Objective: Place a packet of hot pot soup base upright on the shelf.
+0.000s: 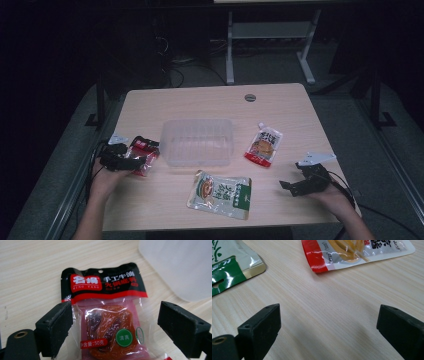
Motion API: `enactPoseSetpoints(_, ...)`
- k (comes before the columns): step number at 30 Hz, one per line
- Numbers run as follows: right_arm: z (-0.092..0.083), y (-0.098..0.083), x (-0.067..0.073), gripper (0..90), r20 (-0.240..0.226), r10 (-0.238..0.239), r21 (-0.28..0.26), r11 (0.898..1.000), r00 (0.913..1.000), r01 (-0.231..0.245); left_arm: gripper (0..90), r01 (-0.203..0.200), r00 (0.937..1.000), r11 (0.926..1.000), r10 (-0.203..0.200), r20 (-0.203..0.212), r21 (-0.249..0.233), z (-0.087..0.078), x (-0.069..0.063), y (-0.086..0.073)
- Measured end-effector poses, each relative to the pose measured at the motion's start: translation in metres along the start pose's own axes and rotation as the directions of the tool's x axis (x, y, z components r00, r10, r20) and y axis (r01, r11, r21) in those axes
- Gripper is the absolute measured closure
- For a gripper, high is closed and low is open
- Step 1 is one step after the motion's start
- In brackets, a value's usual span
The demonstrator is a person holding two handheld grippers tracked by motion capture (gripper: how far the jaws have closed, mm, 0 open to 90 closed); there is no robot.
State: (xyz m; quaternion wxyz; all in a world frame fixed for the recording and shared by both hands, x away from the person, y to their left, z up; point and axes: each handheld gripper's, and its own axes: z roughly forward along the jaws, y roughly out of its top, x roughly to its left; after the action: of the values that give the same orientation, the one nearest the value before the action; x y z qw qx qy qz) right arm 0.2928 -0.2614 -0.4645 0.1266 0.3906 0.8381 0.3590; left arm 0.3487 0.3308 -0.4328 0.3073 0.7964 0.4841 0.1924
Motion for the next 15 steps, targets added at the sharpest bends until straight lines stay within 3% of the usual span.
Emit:
enactPoseSetpoints(3,0.0,-0.001,0.0,4.9,-0.003,-0.002,0.004,1.0,1.0,0.002,11.3,0.002,1.0,0.9994,-0.002,-0.004,0.034,0.006,0.001,-0.002)
enactPoseSetpoints(6,0.0,-0.001,-0.001,4.9,-0.003,-0.002,0.005,1.0,1.0,0.002,11.1,0.011,0.9999,0.9996,-0.011,0.0,0.024,0.009,0.003,-0.006)
enactPoseSetpoints(10,0.0,-0.001,-0.001,4.9,-0.001,0.002,0.003,1.0,1.0,-0.002,11.1,0.051,0.9986,0.9982,-0.051,0.014,0.032,0.009,0.01,-0.012)
enactPoseSetpoints(11,-0.001,-0.001,0.0,5.0,-0.003,0.0,0.004,1.0,1.0,0.0,11.1,0.076,0.9966,0.997,-0.076,0.03,0.013,0.006,0.015,-0.014)
enactPoseSetpoints(13,-0.001,-0.001,0.0,5.0,-0.003,-0.001,0.005,1.0,1.0,0.001,11.1,0.084,0.996,0.9965,-0.084,0.03,0.008,0.005,0.015,-0.014)
enactPoseSetpoints(15,0.0,0.0,-0.001,5.1,-0.003,-0.006,0.007,1.0,1.0,0.006,10.9,0.047,0.9984,0.9982,-0.048,0.03,0.036,0.009,0.01,-0.014)
